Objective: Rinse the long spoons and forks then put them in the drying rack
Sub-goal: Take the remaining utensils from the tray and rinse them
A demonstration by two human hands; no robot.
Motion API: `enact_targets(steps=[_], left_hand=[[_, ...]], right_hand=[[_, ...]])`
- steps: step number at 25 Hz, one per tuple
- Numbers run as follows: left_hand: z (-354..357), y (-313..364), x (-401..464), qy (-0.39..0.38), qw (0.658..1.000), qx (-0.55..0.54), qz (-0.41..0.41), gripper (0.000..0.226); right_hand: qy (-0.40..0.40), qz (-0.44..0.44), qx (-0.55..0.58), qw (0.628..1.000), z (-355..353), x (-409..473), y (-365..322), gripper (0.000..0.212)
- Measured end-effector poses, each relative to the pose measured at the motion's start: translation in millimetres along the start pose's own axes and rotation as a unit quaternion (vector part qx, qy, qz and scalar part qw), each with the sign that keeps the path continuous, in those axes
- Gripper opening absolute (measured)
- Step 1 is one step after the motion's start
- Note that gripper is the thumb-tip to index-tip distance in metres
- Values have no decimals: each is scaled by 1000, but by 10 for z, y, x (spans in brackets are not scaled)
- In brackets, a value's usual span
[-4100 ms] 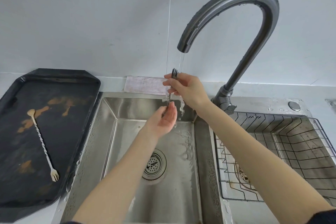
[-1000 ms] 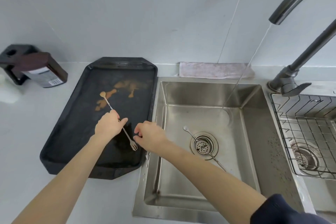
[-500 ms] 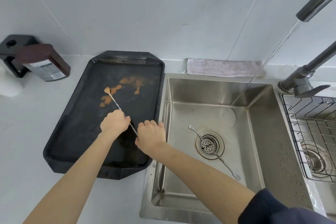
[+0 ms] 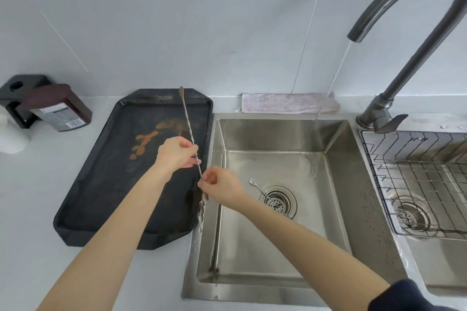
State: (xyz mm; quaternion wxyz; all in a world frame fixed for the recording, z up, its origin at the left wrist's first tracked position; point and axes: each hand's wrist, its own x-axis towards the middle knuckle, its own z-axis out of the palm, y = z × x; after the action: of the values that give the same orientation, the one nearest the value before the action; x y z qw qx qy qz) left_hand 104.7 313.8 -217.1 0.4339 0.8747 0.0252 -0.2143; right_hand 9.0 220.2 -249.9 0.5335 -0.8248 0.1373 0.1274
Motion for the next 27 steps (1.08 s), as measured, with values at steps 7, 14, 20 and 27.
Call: enact_targets(steps=[7, 14, 20, 27], left_hand=[[656, 352, -445, -106, 988, -98, 48, 7], [1224, 677, -711, -193, 969, -144, 61, 7], [1547, 735, -682, -246, 950, -191, 38, 10], [1708, 728, -529, -259, 950, -166, 46, 12]], right_hand=[[46, 8, 40, 998, -673, -498, 448, 18], [159, 52, 191, 967, -1502, -495, 476, 30], [132, 64, 374, 916, -2048, -250, 418, 32], [161, 52, 394, 903, -2355, 14, 458, 24]])
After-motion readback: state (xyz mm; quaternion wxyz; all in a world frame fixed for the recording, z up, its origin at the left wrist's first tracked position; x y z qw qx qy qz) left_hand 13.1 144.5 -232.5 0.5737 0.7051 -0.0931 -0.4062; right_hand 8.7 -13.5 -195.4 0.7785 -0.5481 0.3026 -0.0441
